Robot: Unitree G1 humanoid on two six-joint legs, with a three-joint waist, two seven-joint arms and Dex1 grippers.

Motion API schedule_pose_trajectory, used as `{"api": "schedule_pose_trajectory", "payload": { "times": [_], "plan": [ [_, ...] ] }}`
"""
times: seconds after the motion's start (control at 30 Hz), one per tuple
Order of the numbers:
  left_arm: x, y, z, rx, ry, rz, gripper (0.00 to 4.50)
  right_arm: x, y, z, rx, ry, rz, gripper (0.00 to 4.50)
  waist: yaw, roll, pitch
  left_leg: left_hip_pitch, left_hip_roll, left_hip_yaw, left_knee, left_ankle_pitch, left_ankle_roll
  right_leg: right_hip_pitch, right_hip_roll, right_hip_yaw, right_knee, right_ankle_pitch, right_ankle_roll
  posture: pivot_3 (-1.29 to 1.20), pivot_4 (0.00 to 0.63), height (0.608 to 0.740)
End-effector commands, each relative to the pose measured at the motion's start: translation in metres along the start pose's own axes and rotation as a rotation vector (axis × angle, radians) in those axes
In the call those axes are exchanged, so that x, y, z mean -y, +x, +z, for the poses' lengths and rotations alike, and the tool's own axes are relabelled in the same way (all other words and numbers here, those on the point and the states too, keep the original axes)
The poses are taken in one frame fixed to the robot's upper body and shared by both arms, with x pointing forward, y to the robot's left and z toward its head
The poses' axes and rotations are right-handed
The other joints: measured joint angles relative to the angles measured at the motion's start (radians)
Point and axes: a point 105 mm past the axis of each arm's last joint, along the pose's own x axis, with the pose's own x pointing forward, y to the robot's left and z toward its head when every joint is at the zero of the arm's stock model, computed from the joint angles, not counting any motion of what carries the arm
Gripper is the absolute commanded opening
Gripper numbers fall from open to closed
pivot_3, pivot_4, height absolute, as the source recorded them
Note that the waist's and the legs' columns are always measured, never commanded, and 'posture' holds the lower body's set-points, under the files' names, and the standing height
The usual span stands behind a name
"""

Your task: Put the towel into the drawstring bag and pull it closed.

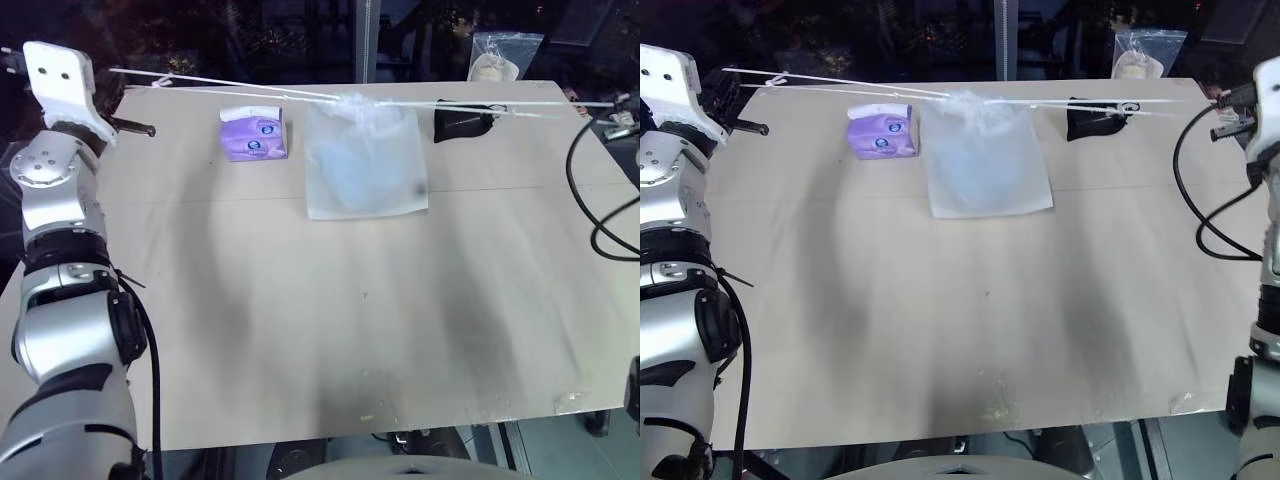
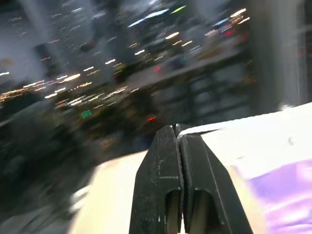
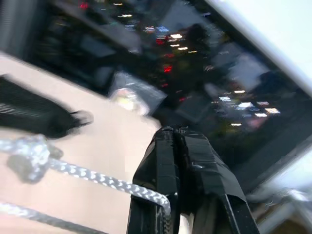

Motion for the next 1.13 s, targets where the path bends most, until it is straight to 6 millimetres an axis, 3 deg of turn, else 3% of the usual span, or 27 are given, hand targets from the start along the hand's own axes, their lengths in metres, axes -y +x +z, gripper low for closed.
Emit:
{"api": "schedule_pose_trajectory", "payload": {
  "times": [0.03, 0.17, 0.2, 0.3, 0.4, 0.5, 0.53, 0.73, 0.77, 0.9, 1.13],
  "plan": [
    [0.072, -0.01, 0.002, 0.057, -0.126, -0.332, 0.01, -0.084, -0.035, 0.032, 0.154, 0.07, 0.462, 0.0, -0.001, 0.002, -0.002, 0.0, 0.0, 0.0, 0.0, 0.0, 0.0, 0.001, 0.0, 0.0, 0.0, 0.0, 0.0, 0.0, 0.15, 0.74],
    [0.126, -0.033, -0.016, -0.013, -0.213, -0.479, 0.01, -0.131, -0.058, 0.025, 0.129, 0.089, 0.655, 0.0, -0.003, 0.001, 0.0, 0.002, 0.003, -0.003, 0.001, -0.002, 0.004, 0.003, 0.0, 0.003, 0.0, 0.0, 0.0, 0.0, 0.15, 0.74],
    [0.146, -0.042, -0.026, -0.045, -0.225, -0.528, 0.0, -0.149, -0.066, 0.019, 0.11, 0.097, 0.718, 0.3, -0.003, 0.0, 0.0, 0.002, 0.003, -0.003, 0.003, -0.003, 0.005, 0.003, 0.0, 0.003, -0.001, 0.0, 0.001, 0.0, 0.15, 0.74],
    [0.185, -0.066, -0.05, -0.132, -0.273, -0.617, 0.0, -0.184, -0.082, -0.001, 0.051, 0.139, 0.817, 1.35, 0.004, -0.002, -0.001, 0.006, 0.003, -0.004, 0.004, -0.003, 0.005, 0.006, 0.0, 0.003, 0.0, 0.0, 0.001, 0.0, 0.15, 0.74],
    [0.199, -0.081, -0.063, -0.19, -0.29, -0.673, 0.0, -0.202, -0.092, -0.019, -0.001, 0.145, 0.863, 2.72, 0.013, -0.001, -0.001, 0.008, 0.002, -0.006, 0.003, -0.003, 0.005, 0.008, 0.001, 0.002, 0.002, 0.0, 0.0, 0.0, 0.15, 0.74],
    [0.199, -0.094, -0.063, -0.211, -0.314, -0.731, 0.92, -0.209, -0.103, -0.03, -0.03, 0.161, 0.889, 4.24, 0.017, -0.002, -0.001, 0.007, 0.001, -0.006, 0.004, -0.003, 0.005, 0.007, 0.002, 0.002, 0.001, 0.001, 0.0, 0.0, 0.15, 0.74],
    [0.194, -0.097, -0.061, -0.213, -0.321, -0.727, 1.31, -0.207, -0.106, -0.033, -0.036, 0.163, 0.887, 4.5, 0.018, -0.002, -0.001, 0.007, 0.002, -0.005, 0.005, -0.003, 0.005, 0.007, 0.002, 0.003, 0.001, 0.001, 0.0, 0.0, 0.15, 0.74],
    [0.168, -0.128, -0.051, -0.224, -0.332, -0.728, 4.2, -0.177, -0.12, -0.033, 0.01, 0.197, 0.74, 4.5, 0.022, -0.001, -0.001, 0.008, 0.003, -0.005, 0.004, -0.003, 0.005, 0.007, 0.002, 0.003, 0.0, 0.001, 0.0, 0.0, 0.15, 0.74],
    [0.165, -0.134, -0.049, -0.227, -0.337, -0.727, 4.47, -0.173, -0.124, -0.032, 0.017, 0.211, 0.726, 4.5, 0.024, -0.001, -0.001, 0.007, 0.004, -0.005, 0.003, -0.003, 0.005, 0.007, 0.002, 0.003, 0.0, 0.001, 0.0, 0.0, 0.15, 0.74],
    [0.153, -0.15, -0.041, -0.24, -0.365, -0.667, 4.47, -0.158, -0.137, -0.028, 0.038, 0.241, 0.649, 4.5, 0.029, -0.001, -0.001, 0.007, 0.004, -0.005, 0.003, -0.003, 0.005, 0.007, 0.001, 0.003, -0.001, 0.001, 0.0, 0.0, 0.15, 0.74],
    [0.138, -0.161, -0.035, -0.238, -0.406, -0.518, 4.47, -0.146, -0.148, -0.024, 0.071, 0.203, 0.598, 4.5, 0.028, -0.002, -0.001, 0.012, 0.004, -0.005, 0.003, -0.003, 0.005, 0.012, 0.002, 0.004, -0.001, 0.0, -0.001, 0.0, 0.15, 0.74]
  ]
}}
